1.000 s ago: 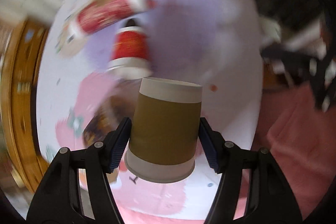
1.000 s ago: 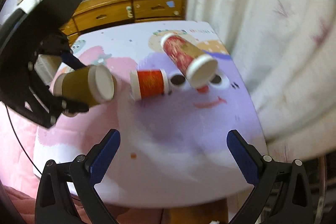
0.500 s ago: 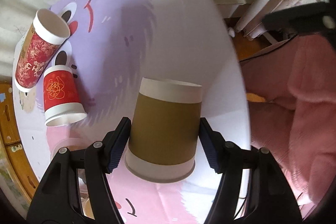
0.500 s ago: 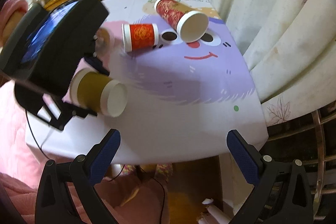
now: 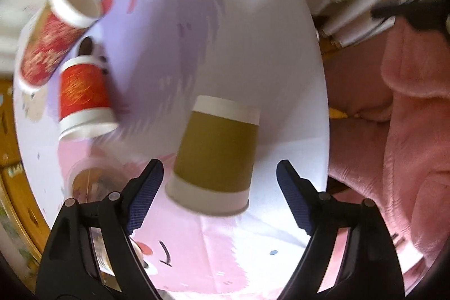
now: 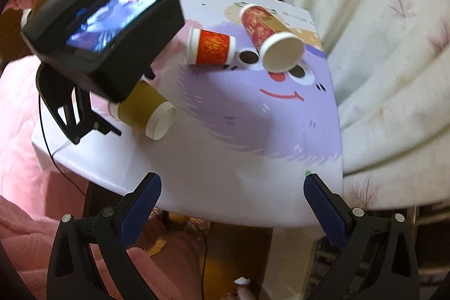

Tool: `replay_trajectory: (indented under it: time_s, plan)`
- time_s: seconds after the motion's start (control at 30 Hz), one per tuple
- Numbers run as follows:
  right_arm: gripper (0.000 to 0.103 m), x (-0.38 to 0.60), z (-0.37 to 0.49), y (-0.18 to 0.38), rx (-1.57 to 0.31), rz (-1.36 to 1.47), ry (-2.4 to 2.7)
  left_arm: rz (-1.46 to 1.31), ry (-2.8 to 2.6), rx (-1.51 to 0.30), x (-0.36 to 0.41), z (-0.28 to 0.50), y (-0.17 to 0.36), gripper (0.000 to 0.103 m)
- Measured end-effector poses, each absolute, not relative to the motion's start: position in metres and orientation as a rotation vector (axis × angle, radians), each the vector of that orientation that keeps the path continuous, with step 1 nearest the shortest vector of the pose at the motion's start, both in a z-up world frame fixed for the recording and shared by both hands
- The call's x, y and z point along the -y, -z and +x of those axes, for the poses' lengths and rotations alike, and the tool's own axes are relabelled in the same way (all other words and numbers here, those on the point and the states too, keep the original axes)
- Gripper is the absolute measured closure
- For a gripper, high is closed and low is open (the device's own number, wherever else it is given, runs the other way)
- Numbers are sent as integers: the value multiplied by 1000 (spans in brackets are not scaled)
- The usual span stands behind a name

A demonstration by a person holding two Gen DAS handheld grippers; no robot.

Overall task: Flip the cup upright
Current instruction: 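Lift the brown cup with the left gripper and rotate it over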

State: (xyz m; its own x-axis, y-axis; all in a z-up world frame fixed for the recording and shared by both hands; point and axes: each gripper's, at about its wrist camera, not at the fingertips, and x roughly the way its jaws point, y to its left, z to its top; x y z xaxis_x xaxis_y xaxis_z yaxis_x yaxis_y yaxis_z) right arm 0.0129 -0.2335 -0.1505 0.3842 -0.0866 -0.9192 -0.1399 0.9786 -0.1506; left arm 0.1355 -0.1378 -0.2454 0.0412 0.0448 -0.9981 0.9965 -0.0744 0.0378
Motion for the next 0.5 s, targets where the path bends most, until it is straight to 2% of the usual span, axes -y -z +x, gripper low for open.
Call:
replay_trajectory:
  time_s: [0.23, 0.5]
  plan:
    - [0, 213, 26, 144, -1104, -344, -219, 971, 964, -1184, 101, 162, 204, 22]
    - [0, 186, 43, 144, -1059, -433, -361, 439, 614, -1269, 34, 158, 194, 22]
